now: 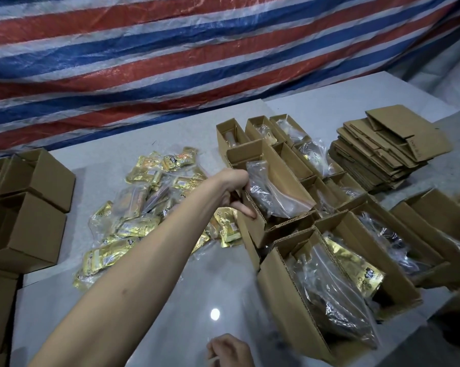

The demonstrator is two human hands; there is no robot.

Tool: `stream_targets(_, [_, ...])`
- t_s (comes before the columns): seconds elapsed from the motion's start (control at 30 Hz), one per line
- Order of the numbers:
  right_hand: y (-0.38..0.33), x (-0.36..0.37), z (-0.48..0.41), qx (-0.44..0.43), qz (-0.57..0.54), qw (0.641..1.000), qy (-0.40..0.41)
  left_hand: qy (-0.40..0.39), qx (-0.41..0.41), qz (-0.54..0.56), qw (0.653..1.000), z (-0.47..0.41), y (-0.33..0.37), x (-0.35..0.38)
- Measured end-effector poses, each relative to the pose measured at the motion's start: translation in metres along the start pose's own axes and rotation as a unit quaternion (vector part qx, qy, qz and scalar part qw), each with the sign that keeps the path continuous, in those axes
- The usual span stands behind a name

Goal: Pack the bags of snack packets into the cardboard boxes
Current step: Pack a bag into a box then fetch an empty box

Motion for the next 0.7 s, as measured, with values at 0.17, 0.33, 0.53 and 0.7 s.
stream_targets(0.17, [0.003,-0.011,-0.006,-0.025,0.012,0.999,0.015,-0.054,-0.029,-0.05,0.997,-0.014,-0.006,0.018])
stream_targets(0.33, [0.01,-0.015,-0.013,-0.027,-0.005,0.999,0.034,-0.07,-0.065,-0.068,0.993,-0.027,-0.016,0.022])
stream_targets(0.53, [0.017,-0.012,-0.02,-0.028,0.031,0.999,0.028,-0.055,-0.078,-0.055,0.994,-0.042,-0.023,0.021])
stream_targets(0.7, [0.018,-0.013,-0.023,-0.028,0.018,0.999,0.023,-0.049,-0.058,-0.011,0.997,-0.033,-0.031,0.02])
Point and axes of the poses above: each hand's wrist, its own z-axis away from the middle knuckle, its own x-axis out of the palm, y = z × x, the point moved 6 cm from there along -z, towards the middle knuckle, and after that the axes turned 4 degrees about x, right-handed, at the moved point
